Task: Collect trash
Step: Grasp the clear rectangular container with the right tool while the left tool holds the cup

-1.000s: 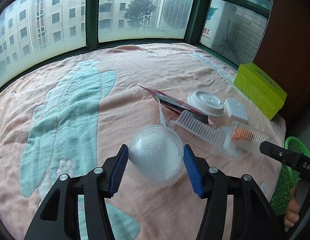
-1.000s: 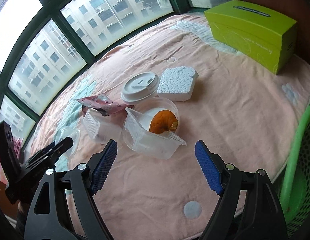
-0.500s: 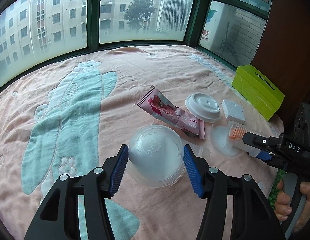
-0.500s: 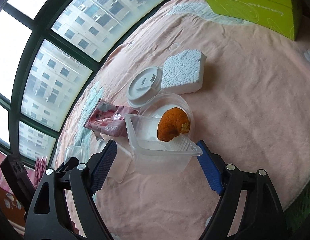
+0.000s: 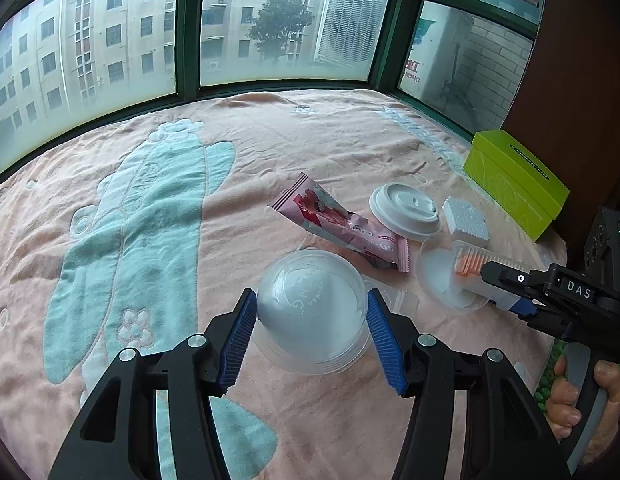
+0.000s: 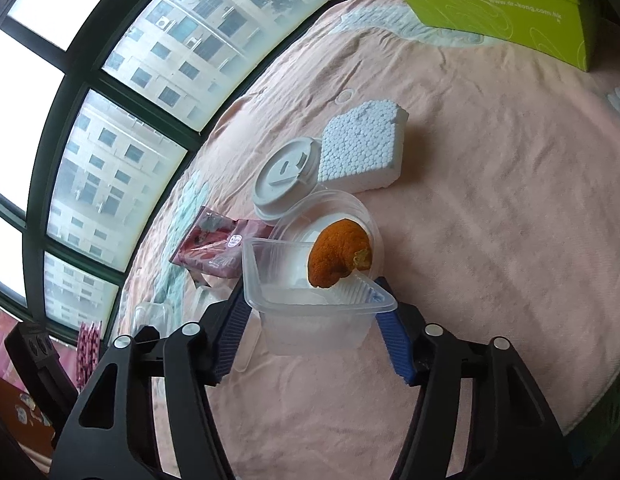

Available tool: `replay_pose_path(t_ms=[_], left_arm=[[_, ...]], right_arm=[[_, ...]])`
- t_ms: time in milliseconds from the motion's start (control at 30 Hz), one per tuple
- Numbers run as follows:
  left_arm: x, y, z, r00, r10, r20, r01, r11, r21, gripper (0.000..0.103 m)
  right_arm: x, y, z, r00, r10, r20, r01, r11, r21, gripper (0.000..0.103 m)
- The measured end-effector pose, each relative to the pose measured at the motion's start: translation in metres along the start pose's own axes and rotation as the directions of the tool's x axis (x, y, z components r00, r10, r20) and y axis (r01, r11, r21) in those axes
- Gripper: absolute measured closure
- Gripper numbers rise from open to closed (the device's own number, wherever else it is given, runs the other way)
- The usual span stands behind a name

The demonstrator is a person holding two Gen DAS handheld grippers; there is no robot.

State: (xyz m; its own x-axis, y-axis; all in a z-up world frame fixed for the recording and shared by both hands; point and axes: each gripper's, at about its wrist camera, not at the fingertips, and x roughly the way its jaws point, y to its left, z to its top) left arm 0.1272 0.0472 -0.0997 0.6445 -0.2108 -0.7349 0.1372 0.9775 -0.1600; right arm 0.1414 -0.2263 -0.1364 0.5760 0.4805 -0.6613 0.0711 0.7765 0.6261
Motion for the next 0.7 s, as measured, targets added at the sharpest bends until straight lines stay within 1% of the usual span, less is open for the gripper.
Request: replay_pose_path(t_ms=[100, 200, 300, 433, 500, 567, 700], left_arm=[[-0.001, 0.0, -0.001, 1.0, -0.002, -0.001, 0.002, 1.0, -0.003, 0.049], [-0.004, -0.002, -0.002, 1.0, -0.006, 0.004, 0.006, 1.0, -0.008, 0.049], [-0.007, -0.005, -0.002, 1.0, -0.005, 0.009, 0.005, 1.0, -0.01, 0.049], [-0.011, -0.005, -0.002, 1.0, -0.01, 0.015, 0.011, 1.0, -0.022, 0.049], [-0.013, -0.005, -0.001, 1.0, -0.012, 0.019, 0.012, 1.0, -0.024, 0.049], [-0.016, -0.005, 0.0, 1.0, -0.017, 0.023, 0.018, 0.999, -0.029, 0.049], [-0.023, -0.007, 0.002, 0.999, -0.026, 0.036, 0.027, 0.999, -0.035, 0.049]], right_arm=[[-0.005, 0.004, -0.003, 1.0, -0.021, 0.018, 0.021, 0.999, -0.028, 0.048], [-0.011, 0.017, -0.01, 0.995, -0.088, 0.052, 0.094, 0.987, -0.129, 0.049], [-0.014, 0.032, -0.021, 0.983, -0.157, 0.098, 0.177, 0.954, -0.241, 0.049], [-0.019, 0.048, -0.037, 0.965, -0.203, 0.167, 0.252, 0.898, -0.36, 0.05], [-0.021, 0.054, -0.043, 0.964, -0.203, 0.173, 0.257, 0.88, -0.399, 0.05], [-0.026, 0.057, -0.045, 0.968, -0.183, 0.174, 0.241, 0.877, -0.417, 0.05], [-0.035, 0.066, -0.045, 0.965, -0.178, 0.195, 0.247, 0.867, -0.433, 0.05]])
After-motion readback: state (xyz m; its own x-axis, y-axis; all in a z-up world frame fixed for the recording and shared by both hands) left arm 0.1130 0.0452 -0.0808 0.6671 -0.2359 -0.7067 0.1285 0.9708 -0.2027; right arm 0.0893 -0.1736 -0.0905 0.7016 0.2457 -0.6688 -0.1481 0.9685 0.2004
